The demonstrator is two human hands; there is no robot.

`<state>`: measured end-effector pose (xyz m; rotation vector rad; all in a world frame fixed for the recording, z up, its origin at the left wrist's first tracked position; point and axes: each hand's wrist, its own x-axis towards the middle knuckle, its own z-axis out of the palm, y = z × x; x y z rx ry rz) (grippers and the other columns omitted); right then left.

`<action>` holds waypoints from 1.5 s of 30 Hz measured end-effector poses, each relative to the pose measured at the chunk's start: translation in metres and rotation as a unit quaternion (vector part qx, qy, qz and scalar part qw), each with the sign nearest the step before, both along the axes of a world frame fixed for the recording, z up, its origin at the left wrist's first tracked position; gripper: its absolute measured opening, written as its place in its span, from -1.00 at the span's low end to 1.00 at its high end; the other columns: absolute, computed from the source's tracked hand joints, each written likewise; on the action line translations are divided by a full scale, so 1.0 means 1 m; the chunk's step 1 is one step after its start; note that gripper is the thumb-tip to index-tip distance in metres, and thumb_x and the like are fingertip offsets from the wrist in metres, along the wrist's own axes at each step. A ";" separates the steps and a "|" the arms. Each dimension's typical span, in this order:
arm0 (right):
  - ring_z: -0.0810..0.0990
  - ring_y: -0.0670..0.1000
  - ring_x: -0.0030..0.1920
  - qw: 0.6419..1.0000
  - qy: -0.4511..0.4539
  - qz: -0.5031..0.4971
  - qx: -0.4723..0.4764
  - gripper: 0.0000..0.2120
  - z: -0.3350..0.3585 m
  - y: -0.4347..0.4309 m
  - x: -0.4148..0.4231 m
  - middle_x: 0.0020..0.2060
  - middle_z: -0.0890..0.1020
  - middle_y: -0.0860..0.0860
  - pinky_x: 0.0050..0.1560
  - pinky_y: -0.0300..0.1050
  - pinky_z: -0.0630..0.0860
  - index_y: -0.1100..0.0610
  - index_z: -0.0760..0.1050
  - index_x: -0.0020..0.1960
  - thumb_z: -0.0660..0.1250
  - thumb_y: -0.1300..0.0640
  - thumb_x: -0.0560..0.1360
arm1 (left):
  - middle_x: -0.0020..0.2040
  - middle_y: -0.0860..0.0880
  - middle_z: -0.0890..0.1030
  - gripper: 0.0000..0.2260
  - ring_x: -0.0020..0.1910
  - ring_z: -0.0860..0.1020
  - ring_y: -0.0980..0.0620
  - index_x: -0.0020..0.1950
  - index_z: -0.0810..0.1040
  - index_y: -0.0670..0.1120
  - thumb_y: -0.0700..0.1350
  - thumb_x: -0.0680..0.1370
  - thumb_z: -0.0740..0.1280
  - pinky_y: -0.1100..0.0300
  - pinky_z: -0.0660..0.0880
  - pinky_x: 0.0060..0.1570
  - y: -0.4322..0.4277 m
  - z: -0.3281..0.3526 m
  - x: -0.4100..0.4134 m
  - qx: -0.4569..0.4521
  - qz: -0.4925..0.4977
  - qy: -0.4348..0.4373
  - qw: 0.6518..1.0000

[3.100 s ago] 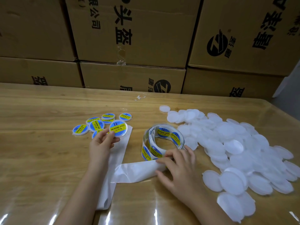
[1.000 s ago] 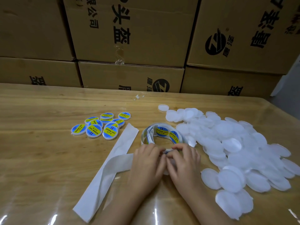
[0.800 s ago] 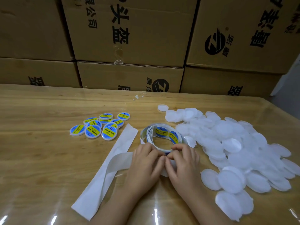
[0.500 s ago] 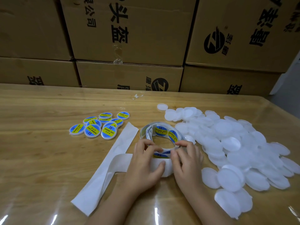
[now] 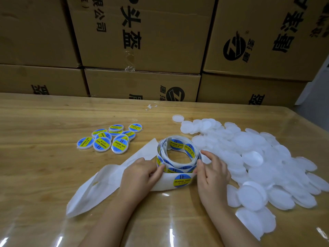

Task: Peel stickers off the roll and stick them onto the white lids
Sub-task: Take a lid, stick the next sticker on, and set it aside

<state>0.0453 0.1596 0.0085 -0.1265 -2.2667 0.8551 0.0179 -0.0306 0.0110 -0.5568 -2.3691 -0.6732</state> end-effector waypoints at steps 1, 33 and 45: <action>0.46 0.12 0.15 1.000 -0.006 -0.003 0.008 -0.48 0.000 0.000 0.000 0.15 0.58 -0.02 0.14 0.04 0.24 0.13 0.61 -0.31 0.00 -0.09 0.52 | -0.56 0.02 0.37 -0.61 -0.47 0.39 -0.03 -0.48 0.23 -0.01 0.07 0.51 0.21 0.19 0.31 -0.51 -0.001 0.000 -0.002 -0.029 0.003 0.016 0.999; 0.52 0.15 -0.33 0.891 -0.279 -0.179 0.310 -0.79 0.012 0.018 0.021 -0.24 0.51 0.17 -0.27 -0.07 0.34 0.24 0.53 -0.17 0.46 0.27 0.23 | -0.24 0.20 0.61 -0.84 -0.24 0.53 0.29 -0.15 0.60 0.08 -0.14 0.55 0.31 0.42 0.41 -0.22 0.013 -0.003 0.000 0.200 -0.143 -0.327 0.913; 0.51 0.08 0.12 0.875 -0.306 -0.102 0.361 -0.60 0.013 0.018 0.019 0.22 0.36 0.07 0.07 -0.08 0.36 0.07 0.26 0.34 0.04 0.31 0.54 | -0.30 0.24 0.57 -0.83 -0.29 0.49 0.29 -0.16 0.58 0.10 -0.14 0.56 0.29 0.41 0.38 -0.24 0.013 -0.007 -0.001 0.192 -0.150 -0.317 0.917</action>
